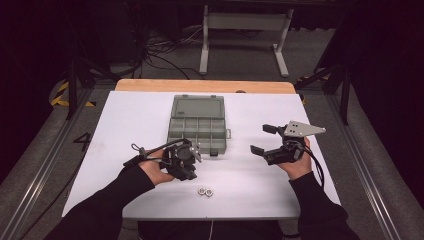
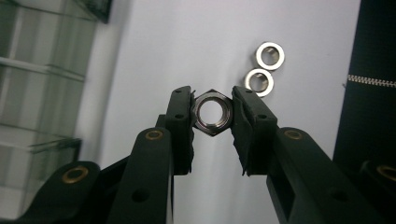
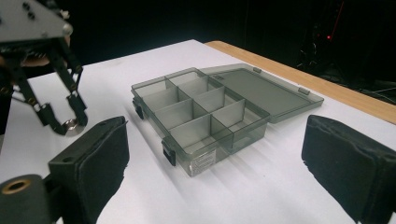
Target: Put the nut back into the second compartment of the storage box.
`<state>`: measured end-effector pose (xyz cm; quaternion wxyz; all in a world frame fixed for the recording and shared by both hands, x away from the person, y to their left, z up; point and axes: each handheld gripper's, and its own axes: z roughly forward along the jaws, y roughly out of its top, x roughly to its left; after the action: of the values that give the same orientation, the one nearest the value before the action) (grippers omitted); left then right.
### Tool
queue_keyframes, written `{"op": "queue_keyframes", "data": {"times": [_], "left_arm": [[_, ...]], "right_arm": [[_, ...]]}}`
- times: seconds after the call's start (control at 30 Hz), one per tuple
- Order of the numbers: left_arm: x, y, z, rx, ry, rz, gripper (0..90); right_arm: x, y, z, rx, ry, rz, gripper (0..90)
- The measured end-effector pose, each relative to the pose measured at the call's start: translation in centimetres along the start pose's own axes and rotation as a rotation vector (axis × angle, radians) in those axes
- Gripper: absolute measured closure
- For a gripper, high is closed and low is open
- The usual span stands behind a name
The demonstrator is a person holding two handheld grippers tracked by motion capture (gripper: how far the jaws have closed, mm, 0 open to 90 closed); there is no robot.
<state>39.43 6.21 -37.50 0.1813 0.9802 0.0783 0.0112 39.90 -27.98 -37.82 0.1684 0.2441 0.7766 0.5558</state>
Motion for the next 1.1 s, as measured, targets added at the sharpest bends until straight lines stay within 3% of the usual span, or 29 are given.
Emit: {"op": "queue_keyframes", "data": {"times": [0.37,1.1], "left_arm": [[3.8,0.5,-1.6,-0.05,0.067,-0.069,70.0],[9.4,2.3,-2.9,-0.084,0.135,-0.186,70.0]], "right_arm": [[-0.1,-0.3,0.0,0.012,0.006,0.014,8.1],[-0.2,-0.2,-0.2,-0.001,0.008,0.014,8.1]]}}
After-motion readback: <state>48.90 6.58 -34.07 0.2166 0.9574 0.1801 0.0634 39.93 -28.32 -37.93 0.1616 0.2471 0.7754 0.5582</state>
